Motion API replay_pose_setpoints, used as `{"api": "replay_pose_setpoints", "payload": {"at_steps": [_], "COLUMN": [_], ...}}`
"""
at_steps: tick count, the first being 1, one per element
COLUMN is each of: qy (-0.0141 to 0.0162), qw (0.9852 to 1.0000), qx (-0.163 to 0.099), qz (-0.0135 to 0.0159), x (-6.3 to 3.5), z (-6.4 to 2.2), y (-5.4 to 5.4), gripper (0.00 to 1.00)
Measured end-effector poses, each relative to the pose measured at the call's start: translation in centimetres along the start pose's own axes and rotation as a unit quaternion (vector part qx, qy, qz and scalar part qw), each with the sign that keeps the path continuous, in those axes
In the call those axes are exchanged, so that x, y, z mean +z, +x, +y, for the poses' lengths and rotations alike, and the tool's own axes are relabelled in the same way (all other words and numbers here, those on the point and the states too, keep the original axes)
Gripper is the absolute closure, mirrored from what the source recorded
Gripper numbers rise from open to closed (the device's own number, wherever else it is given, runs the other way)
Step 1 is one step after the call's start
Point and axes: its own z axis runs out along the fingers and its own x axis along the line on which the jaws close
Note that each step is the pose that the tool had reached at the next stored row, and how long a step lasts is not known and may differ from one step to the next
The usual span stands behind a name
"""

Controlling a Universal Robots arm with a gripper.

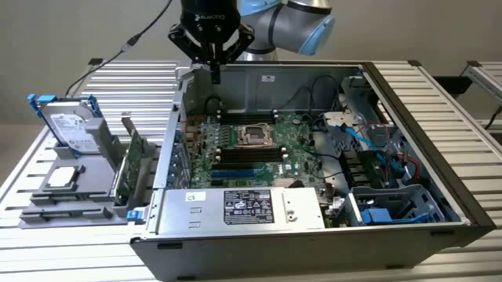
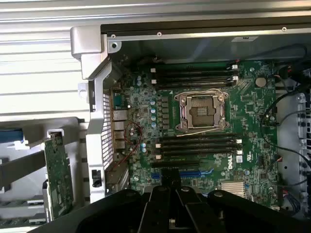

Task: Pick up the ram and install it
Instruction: 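Reach for the ram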

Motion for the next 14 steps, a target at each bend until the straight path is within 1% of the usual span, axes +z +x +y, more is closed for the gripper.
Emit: {"api": "replay_pose_setpoints", "payload": {"at_steps": [9,10,14], "qy": [-0.0019,-0.0020,-0.0028], "qw": [1.0000,1.0000,1.0000], "qx": [0.000,0.000,0.000], "qz": [0.0002,0.0005,0.0008], "x": [0.00,-0.01,-0.02], "z": [-0.01,-0.02,-0.14], "y": [0.0,0.2,1.9], "gripper": [0.89,0.89,0.89]}}
